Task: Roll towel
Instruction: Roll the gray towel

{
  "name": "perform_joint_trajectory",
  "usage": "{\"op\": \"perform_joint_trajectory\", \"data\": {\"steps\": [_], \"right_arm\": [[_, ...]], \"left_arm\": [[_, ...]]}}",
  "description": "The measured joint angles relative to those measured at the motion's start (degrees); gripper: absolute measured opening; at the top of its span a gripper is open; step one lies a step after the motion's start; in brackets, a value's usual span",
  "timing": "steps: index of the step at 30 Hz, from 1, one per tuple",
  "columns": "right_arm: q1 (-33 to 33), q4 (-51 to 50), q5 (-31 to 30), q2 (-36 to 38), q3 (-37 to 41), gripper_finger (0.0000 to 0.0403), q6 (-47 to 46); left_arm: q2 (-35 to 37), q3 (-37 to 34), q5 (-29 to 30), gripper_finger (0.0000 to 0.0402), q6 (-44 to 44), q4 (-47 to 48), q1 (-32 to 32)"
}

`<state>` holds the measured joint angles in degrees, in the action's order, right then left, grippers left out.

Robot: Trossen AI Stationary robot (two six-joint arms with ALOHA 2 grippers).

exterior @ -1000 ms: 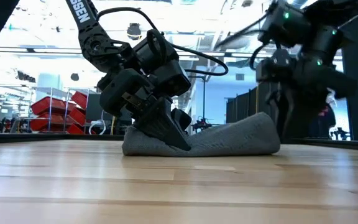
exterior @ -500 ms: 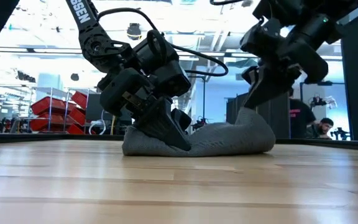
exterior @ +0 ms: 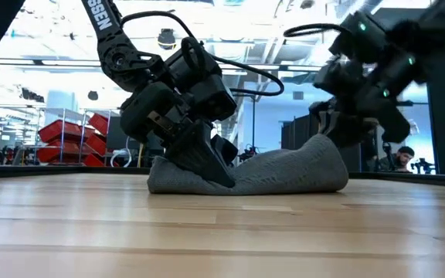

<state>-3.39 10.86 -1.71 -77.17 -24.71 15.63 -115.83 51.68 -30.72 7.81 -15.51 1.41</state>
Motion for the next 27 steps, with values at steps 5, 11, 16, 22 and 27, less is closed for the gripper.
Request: {"op": "perform_joint_trajectory", "data": {"steps": [5,11,16,22,27], "right_arm": [[-1.3,24.3,6.4,-2.5,10.4,0.0,-3.8],[0.3,36.5,6.6,-13.9,11.4,0.0,-6.3],[4.3,43.3,7.0,-21.1,11.0,0.0,-10.2],[8.0,43.6,7.0,-21.2,11.0,0.0,-16.1],[8.6,42.2,7.5,-21.0,11.0,0.0,-21.9]], "left_arm": [[-0.1,0.0,0.0,0.0,-2.5,-0.8,0.0],[-0.2,-0.1,-0.2,0.0,-5.7,-2.2,0.5],[-0.2,-0.1,0.1,0.0,-7.7,-2.2,0.5],[-0.2,-0.1,0.2,0.0,-8.6,-2.4,0.8],[-0.2,0.0,0.0,0.0,-9.4,-2.5,1.1]]}}
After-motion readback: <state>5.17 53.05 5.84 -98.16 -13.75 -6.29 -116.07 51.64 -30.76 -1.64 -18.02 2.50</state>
